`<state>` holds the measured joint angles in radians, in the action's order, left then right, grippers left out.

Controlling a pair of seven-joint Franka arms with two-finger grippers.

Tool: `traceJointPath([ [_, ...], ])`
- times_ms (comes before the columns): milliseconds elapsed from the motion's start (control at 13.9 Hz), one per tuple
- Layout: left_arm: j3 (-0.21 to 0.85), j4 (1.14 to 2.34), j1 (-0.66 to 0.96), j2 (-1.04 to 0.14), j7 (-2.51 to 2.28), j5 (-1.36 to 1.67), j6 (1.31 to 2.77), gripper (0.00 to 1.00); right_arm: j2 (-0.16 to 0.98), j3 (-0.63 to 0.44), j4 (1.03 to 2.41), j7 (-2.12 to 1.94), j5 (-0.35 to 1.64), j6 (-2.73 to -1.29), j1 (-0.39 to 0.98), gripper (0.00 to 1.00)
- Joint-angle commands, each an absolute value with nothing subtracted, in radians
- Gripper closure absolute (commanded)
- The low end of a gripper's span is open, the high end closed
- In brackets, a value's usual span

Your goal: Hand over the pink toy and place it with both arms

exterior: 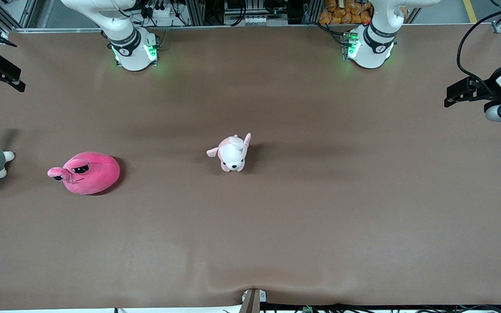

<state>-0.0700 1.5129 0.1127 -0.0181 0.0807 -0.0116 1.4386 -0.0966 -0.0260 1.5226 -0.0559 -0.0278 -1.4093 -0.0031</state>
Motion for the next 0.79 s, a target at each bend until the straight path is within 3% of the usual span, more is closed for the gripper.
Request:
traceJointPath([
  [0, -0.068, 1.523, 0.104, 0.028, 0.051, -0.015, 1.419, 0.0, -0.086, -0.025, 1.494, -0.071, -0.034, -1.391, -0.012, 0.0],
  [722, -0.067, 1.514, 0.107, 0.012, 0.124, -0.097, 1.444, 0.0, -0.084, -0.026, 1.494, -0.069, -0.032, -1.391, -0.014, 0.0],
])
